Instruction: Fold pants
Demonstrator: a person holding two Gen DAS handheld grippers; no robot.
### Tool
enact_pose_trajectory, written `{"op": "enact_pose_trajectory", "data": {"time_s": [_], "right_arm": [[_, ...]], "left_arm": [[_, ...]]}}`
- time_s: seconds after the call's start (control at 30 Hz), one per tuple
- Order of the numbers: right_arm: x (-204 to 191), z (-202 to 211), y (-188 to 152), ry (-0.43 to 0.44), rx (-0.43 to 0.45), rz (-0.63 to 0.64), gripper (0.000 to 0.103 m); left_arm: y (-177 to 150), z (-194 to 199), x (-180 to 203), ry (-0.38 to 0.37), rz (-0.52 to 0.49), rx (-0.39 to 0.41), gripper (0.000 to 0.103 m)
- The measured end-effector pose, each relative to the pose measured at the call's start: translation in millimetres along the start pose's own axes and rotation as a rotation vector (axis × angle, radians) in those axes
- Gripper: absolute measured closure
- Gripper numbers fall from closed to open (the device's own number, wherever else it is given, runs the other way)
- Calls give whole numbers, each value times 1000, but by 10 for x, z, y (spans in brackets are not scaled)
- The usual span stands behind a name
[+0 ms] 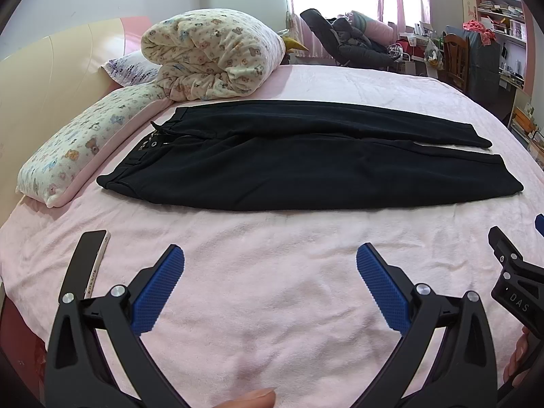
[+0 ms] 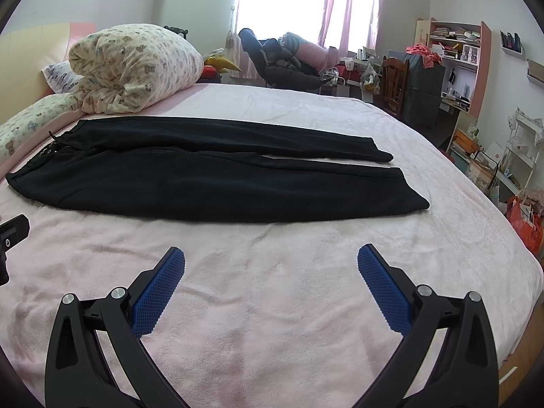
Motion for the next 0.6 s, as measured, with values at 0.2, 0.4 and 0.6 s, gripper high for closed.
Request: {"op": "enact_pose_trajectory", "data": {"time_s": [0.2, 0.4, 0.6], "right_arm": [[12, 21, -5, 0, -1, 1, 1], [21, 0, -3, -1, -2, 3, 1], [32, -86, -24, 20, -4, -2, 1]], "left_arm": [[11, -16, 4, 0, 1, 0, 2], [3, -27, 6, -1, 1, -1, 2], [-35, -169, -4, -13, 2, 0, 2]]}}
Point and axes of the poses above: each gripper's, at about its wrist camera, not at the fingertips, and z roughly against the way its jaws point, x to its right, y to its top, the point moved 5 cm from there along -z, roughly the way its jaws point, and after that the axes turned 15 degrees about -z, right-handed, at the moved point
